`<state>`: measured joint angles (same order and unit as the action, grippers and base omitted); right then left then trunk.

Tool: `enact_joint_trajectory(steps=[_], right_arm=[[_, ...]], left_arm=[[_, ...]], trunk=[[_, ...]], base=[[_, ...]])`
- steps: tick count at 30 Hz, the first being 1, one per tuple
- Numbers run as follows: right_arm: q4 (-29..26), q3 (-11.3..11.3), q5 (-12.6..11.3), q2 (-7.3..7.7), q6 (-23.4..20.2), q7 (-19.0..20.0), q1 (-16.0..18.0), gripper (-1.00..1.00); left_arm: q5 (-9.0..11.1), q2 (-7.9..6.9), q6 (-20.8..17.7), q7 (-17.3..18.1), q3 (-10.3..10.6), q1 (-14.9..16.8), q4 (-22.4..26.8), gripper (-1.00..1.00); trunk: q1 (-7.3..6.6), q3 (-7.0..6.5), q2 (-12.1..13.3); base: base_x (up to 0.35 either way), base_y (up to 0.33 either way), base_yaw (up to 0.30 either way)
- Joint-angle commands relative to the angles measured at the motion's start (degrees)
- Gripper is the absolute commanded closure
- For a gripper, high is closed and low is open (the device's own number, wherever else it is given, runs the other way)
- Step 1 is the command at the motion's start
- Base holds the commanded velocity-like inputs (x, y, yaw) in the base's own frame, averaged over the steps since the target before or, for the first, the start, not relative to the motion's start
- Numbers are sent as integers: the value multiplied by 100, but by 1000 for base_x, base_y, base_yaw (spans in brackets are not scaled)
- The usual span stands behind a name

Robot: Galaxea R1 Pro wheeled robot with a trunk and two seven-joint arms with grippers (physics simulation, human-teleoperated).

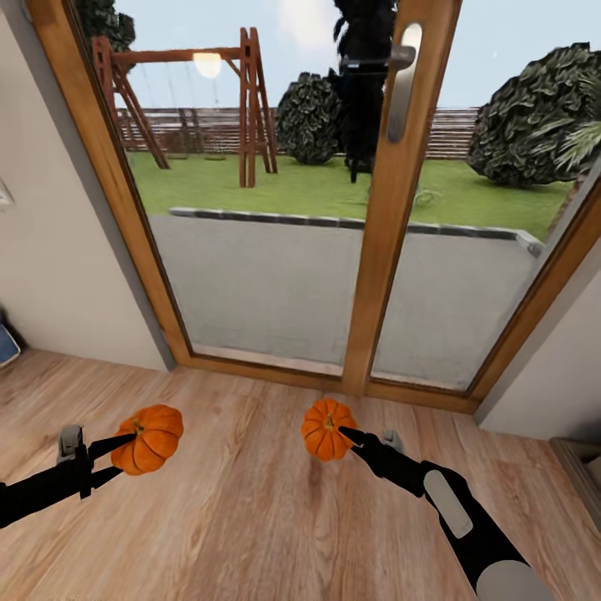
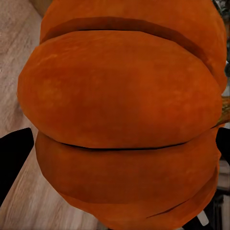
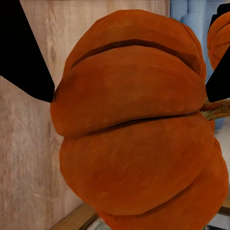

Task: Place each of the two pumpkins and all three candles from the living room inside a cabinet in the living room (use any cabinet), then make sure every cabinet is closed, and position the cauldron so it is next to a table in the living room.

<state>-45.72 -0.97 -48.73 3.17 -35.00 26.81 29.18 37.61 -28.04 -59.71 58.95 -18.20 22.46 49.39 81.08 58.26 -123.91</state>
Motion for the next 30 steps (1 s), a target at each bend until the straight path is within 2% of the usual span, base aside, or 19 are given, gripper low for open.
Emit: enact_joint_trajectory(steps=[1, 7, 10, 17, 23, 25, 28, 30], right_arm=[[1, 0, 0, -2, 0, 9, 0, 100], [0, 0, 9, -9, 8, -4, 0, 100], [0, -18, 12, -9, 10, -86, 0, 100], [-7, -54, 7, -15, 8, -956, 0, 100], [-12, -225, 8, -24, 10, -1631, 15, 100], [-14, -269, 10, -86, 10, -1877, 22, 100], [-16, -312, 16, -274, 11, -2177, 44, 100], [-16, -320, 62, -315, 11, -2260, 49, 100]], left_arm=[[-20, 0, 10, -15, 0, 1, 1, 100], [-60, 8, 31, -78, 0, -1, 1, 100], [-60, 8, 36, -291, -6, 1, 1, 100], [-61, 28, 53, -1148, -1, 4, 1, 100], [-51, 76, 107, -2150, 2, 4, 12, 100], [-41, 99, 152, -2521, 6, 4, 25, 100], [-43, 188, 180, -3138, 8, 4, 146, 100], [-39, 225, 184, -3470, 7, 4, 220, 100]], trunk=[[-22, -27, 42], [-154, -184, 282], [-220, -262, 403], [-374, -445, 683], [-506, -600, 924], [-550, -649, 1004], [-615, -720, 1125], [-659, -760, 1205]], base=[[0, 0, 160], [0, 0, 162], [0, 0, 166], [0, 0, 170], [0, 0, 188], [0, 0, 205], [0, 0, 207], [0, 0, 163]])
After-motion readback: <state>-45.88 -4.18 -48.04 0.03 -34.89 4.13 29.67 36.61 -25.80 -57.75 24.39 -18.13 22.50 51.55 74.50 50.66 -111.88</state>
